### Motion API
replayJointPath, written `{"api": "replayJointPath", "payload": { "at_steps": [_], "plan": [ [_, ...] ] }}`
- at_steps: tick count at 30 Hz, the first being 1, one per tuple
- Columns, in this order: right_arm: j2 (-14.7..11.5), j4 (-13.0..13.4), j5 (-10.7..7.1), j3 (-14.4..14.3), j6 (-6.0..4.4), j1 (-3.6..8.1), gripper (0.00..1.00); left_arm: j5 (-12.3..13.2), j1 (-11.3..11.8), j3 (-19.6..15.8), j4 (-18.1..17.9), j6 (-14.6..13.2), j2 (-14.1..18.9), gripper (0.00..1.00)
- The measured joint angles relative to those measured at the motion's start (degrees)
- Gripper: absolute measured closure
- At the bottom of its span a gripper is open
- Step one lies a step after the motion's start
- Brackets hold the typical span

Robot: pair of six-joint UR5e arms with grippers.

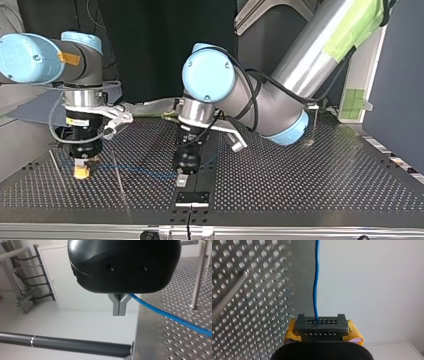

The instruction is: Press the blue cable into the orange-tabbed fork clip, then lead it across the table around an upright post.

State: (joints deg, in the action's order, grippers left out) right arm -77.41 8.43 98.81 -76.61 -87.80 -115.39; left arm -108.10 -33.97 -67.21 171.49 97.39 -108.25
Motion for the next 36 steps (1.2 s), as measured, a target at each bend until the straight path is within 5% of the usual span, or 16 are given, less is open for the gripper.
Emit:
{"api": "replayJointPath", "payload": {
  "at_steps": [14,36],
  "plan": [
    [0.08,0.06,-3.40,0.05,-1.25,6.39,1.00,-0.45,-3.51,7.74,4.31,0.29,-7.15,1.00],
    [4.04,0.59,-7.10,1.56,-3.35,10.32,1.00,0.18,-6.04,19.62,11.04,0.88,-19.04,1.00]
  ]
}}
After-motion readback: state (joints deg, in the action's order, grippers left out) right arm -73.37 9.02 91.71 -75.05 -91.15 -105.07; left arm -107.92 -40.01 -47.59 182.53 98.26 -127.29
